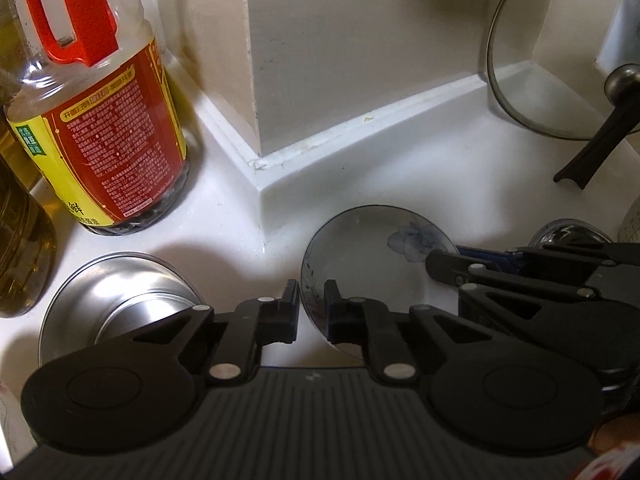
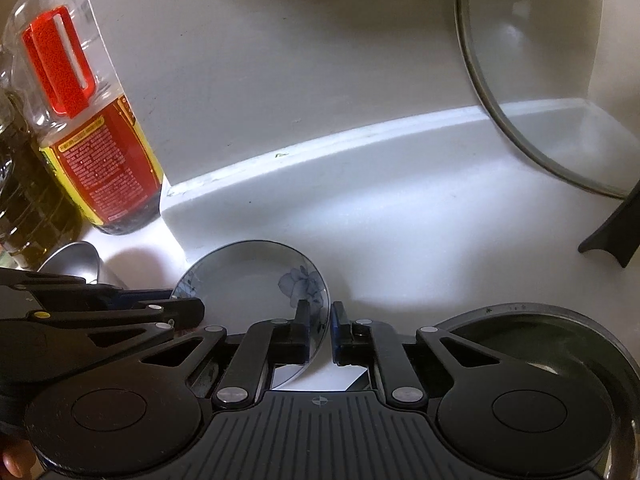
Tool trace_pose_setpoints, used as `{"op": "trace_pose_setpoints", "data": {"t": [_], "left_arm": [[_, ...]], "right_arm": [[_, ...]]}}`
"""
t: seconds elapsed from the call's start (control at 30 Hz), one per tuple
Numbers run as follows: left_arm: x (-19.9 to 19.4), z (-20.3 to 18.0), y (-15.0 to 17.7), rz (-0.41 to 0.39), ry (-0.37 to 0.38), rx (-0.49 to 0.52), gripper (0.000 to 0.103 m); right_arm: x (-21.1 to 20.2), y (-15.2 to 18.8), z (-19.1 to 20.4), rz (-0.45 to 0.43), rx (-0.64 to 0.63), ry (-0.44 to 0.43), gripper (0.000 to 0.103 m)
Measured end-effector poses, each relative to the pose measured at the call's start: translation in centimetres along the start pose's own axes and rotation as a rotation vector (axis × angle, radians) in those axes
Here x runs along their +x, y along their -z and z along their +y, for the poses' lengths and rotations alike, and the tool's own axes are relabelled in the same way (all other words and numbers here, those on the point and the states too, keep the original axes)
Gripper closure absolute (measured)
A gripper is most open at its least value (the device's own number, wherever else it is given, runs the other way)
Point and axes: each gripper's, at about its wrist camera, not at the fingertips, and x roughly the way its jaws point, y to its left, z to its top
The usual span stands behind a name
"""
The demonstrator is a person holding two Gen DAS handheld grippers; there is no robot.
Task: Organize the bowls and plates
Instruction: 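Lift the floral saucer with both grippers and carry it over the basin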
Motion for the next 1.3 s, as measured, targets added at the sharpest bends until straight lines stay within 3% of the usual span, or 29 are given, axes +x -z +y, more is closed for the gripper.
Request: {"op": "trace_pose_setpoints", "data": {"t": [0.67,0.97,1.3], "left_arm": [[-3.9,-0.7,-1.0,-0.09,0.03,0.019,0.094],[-6.1,-4.5,-0.9,-0.128,0.105,0.1,0.094],[-6.6,-10.2,0.9,-0.105,0.194,0.209,0.093]], "right_arm": [[-4.9,-0.1,-1.0,-0.099,0.072,-0.004,0.096],[-9.4,0.7,-3.1,-0.138,0.134,0.061,0.096],[-13.8,4.3,-6.6,-0.146,0.236,0.163,0.096]]}}
